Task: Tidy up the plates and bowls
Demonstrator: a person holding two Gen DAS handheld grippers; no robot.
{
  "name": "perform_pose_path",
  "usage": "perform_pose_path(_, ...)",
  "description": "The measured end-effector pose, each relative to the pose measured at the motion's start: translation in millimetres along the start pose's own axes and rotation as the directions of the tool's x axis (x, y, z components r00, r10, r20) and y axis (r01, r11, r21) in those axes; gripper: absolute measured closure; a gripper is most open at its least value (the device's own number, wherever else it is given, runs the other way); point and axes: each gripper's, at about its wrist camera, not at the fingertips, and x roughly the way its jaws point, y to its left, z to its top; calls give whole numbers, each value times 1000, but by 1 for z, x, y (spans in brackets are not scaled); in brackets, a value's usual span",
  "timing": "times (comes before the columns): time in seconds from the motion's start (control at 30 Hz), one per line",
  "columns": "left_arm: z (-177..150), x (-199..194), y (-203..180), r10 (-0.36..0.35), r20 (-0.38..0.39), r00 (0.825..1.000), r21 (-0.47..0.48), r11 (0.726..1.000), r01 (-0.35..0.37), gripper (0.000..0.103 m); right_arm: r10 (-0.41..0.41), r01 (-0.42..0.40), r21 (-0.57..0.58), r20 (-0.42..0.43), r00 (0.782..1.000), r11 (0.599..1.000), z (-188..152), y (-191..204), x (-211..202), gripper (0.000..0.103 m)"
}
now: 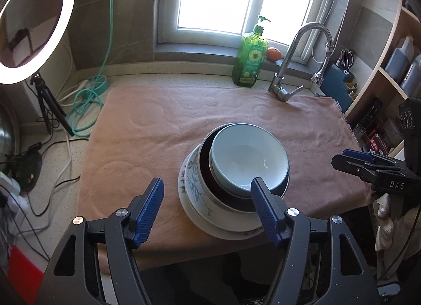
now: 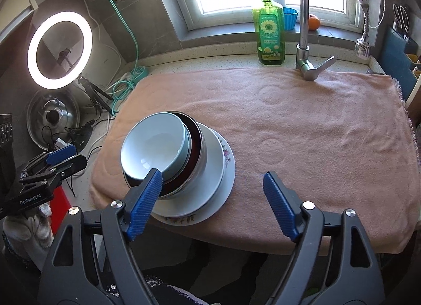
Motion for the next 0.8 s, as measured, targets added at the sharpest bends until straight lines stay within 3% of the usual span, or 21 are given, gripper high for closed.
perform_pose_path(0.07, -1, -3, -1, 7, 5, 1000, 2, 1000, -7, 28, -4, 4, 4, 14, 1000, 1000, 0, 0, -3, 13)
perform_pose_path(0.8, -1, -2, -3, 71, -4, 997, -21, 997, -71, 28, 1, -2, 35, 19, 1000, 999, 3, -3, 0, 13)
